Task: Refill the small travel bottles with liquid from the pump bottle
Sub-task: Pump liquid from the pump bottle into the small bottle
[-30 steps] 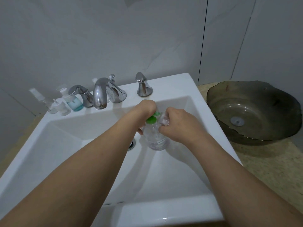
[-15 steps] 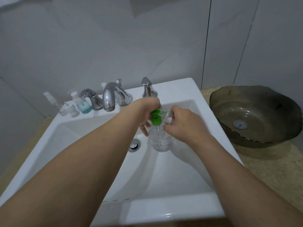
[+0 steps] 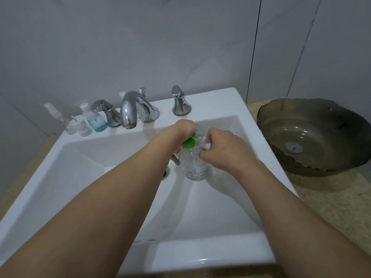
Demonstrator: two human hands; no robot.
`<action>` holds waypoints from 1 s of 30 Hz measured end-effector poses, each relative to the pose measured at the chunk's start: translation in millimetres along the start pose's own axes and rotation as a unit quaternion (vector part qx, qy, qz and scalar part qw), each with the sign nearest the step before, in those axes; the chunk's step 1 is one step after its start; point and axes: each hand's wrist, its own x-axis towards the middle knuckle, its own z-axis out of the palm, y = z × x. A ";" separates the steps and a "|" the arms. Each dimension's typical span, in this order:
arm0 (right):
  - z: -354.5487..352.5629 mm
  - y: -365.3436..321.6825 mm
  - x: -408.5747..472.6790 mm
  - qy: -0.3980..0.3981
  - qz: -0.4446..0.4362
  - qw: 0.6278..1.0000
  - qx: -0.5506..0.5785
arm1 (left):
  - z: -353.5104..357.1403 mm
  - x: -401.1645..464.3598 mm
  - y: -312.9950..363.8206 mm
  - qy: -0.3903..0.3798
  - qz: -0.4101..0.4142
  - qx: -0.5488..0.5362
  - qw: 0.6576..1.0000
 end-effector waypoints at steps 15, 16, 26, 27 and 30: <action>-3.6 -1.9 0.6 0.035 0.000 0.999 0.034 | -12.3 -6.0 8.2 -0.041 -0.004 0.001 0.999; -2.6 -1.5 0.7 0.029 0.000 0.999 0.031 | -9.7 -2.9 7.1 -0.030 -0.002 0.005 1.000; 0.7 -0.1 0.8 -0.010 0.002 1.000 0.026 | -2.4 0.4 0.3 0.004 0.013 0.015 1.000; 0.6 -0.7 0.3 -0.006 0.000 1.000 0.026 | -5.0 0.3 -0.1 -0.013 0.005 0.006 1.000; -2.4 -1.2 0.1 0.024 -0.010 0.999 0.022 | -14.3 -2.3 5.8 -0.080 -0.016 -0.024 0.996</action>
